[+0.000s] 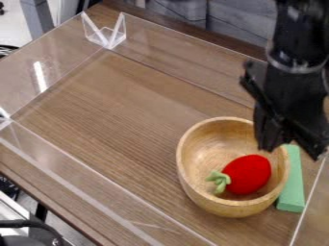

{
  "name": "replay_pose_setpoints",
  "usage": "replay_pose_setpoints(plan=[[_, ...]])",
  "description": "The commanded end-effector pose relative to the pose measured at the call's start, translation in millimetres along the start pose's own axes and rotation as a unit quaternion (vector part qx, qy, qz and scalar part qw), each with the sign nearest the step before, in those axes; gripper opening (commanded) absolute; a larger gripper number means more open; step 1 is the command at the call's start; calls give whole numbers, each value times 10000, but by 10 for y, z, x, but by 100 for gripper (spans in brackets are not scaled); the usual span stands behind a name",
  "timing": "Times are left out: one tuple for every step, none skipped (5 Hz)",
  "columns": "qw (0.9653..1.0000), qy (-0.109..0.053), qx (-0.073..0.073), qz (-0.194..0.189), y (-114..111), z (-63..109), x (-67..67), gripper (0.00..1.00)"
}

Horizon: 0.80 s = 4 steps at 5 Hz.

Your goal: Move the red fruit to the left

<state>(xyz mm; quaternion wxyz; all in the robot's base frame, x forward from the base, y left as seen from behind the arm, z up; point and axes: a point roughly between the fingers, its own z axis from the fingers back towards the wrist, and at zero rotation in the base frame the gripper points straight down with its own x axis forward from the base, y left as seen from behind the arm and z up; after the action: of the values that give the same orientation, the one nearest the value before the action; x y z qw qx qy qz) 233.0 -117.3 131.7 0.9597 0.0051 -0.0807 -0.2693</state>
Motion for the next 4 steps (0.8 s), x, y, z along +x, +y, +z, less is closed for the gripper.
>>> replay_pose_setpoints(plan=[[9992,-214,-39,-339,2,49,69,100],[9976,-181,-131,-661,-7,22,64,100],[9964,-140,-192,-811,48,-158,-1,100],[9954,-83,-258,-919,107,-356,-62,100]])
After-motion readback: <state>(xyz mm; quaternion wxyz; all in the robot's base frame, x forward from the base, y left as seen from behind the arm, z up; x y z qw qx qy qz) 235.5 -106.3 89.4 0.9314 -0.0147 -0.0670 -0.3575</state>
